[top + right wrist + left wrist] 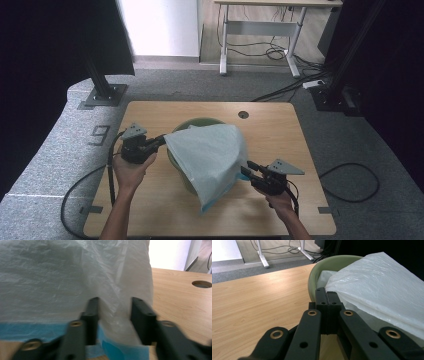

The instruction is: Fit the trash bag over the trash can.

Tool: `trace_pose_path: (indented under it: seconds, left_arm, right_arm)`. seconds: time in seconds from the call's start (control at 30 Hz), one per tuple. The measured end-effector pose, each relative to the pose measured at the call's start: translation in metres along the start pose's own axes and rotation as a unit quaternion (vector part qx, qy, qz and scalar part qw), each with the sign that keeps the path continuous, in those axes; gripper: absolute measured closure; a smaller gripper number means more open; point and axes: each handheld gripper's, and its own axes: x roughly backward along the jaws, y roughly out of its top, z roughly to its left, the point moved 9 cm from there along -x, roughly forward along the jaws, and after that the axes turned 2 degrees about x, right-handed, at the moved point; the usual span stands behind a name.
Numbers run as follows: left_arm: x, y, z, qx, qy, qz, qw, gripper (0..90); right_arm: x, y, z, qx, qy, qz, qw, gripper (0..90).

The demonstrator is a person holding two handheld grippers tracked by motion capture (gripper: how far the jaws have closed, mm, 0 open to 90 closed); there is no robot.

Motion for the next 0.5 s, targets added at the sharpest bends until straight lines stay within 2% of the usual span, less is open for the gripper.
trace_pose_path:
  seconds: [0.03,0.07,0.1,0.13,0.17,0.2,0.4,0.5]
  left_arm:
    - [0.0,0.0,0.0,0.0,0.0,0.0,1.0,89.9]
    - [0.001,0.0,0.0,0.0,-0.001,-0.001,1.0,89.9]
    - [0.001,0.0,0.0,0.0,-0.001,-0.001,1.0,89.9]
    - [0.001,0.0,-0.001,-0.001,-0.001,0.0,1.0,89.9]
    - [0.001,0.0,-0.002,-0.003,-0.003,-0.001,1.0,89.9]
    - [0.001,0.0,-0.003,-0.005,-0.003,-0.001,1.0,89.9]
    - [-0.001,0.002,-0.011,-0.01,-0.011,-0.002,0.9999,89.8]
    - [-0.005,0.005,-0.02,-0.017,-0.021,-0.002,0.9996,89.8]
  right_arm:
    - [0.0,0.0,0.0,0.0,0.0,0.0,1.0,67.7]
    - [-0.002,0.001,0.001,0.003,-0.002,0.0,1.0,76.0]
    - [-0.003,0.002,0.001,0.005,-0.003,0.0,1.0,80.1]
    - [-0.003,0.002,0.001,0.005,-0.003,0.0,1.0,80.1]
    - [-0.003,0.005,0.002,0.009,-0.002,-0.003,1.0,86.4]
    - [-0.002,0.006,0.002,0.011,-0.004,-0.005,0.9999,88.0]
    - [0.01,0.015,0.001,0.018,-0.006,-0.017,0.9997,88.6]
    - [0.026,0.028,-0.004,0.018,-0.014,-0.034,0.9992,88.6]
